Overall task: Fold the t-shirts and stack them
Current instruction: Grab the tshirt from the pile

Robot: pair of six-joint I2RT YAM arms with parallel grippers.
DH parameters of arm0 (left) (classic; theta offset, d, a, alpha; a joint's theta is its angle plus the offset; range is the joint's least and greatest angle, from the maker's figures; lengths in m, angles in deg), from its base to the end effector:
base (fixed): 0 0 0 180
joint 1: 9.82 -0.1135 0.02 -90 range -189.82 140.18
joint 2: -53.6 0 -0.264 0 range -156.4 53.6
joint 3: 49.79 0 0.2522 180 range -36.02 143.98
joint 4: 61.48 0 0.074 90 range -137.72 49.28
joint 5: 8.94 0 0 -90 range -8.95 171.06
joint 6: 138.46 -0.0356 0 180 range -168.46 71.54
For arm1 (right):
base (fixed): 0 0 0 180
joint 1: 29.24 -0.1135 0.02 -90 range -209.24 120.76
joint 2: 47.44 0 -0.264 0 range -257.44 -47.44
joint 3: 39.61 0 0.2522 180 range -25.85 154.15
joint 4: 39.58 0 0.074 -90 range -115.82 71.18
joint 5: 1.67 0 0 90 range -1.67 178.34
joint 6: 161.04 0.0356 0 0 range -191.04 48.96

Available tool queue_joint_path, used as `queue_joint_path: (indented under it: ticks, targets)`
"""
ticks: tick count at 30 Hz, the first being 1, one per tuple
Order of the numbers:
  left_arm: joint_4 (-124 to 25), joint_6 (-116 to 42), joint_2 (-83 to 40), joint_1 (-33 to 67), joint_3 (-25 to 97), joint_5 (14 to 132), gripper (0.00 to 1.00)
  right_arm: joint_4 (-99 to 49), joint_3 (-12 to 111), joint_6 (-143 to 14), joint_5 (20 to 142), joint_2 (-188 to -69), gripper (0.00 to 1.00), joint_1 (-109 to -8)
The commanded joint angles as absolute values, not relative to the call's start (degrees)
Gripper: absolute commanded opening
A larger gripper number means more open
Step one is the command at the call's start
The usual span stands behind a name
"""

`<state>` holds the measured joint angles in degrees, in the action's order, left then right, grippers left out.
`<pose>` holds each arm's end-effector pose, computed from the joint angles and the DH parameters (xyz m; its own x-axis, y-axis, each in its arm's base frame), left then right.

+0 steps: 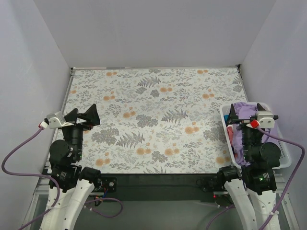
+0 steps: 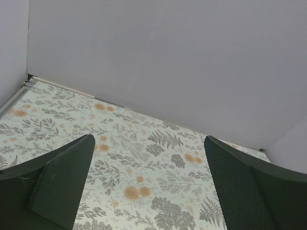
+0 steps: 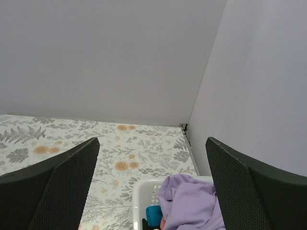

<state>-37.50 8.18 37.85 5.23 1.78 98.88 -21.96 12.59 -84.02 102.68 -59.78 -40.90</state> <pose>0.0762 -0.0092 0.3549 0.1441 -0.8621 -0.4858 0.1424 0.5038 -0.8520 0.0567 0.0027 0.3726 0.3547 -0.1490 -0.9230 0.1114 0.9869 -0.1165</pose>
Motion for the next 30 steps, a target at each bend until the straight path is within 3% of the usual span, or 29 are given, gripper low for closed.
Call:
queue_joint_path:
  ticks: [1, 8, 19, 27, 30]
  targets:
    - [-37.2, 9.5, 38.7, 5.0, -0.2, 96.7, 0.98, -22.3, 16.2, -79.9, 106.7, -62.7, 0.98, -41.1]
    - [-33.4, 13.7, 40.5, 5.0, -4.6, 93.2, 0.98, -14.2, 23.0, -72.6, 110.2, -73.4, 0.98, -41.1]
    - [-33.0, 17.2, 45.6, 6.5, -9.7, 93.0, 0.98, 7.5, 37.1, -54.6, 125.9, -104.7, 0.98, -40.4]
    - [-33.0, 18.3, 47.3, 7.8, -9.9, 93.1, 0.98, 8.5, 34.9, -51.8, 124.6, -114.3, 0.98, -26.1]
    - [-33.0, 18.3, 47.6, 8.0, -9.9, 93.3, 0.98, 6.3, 34.5, -53.6, 121.3, -117.5, 0.93, -23.4]
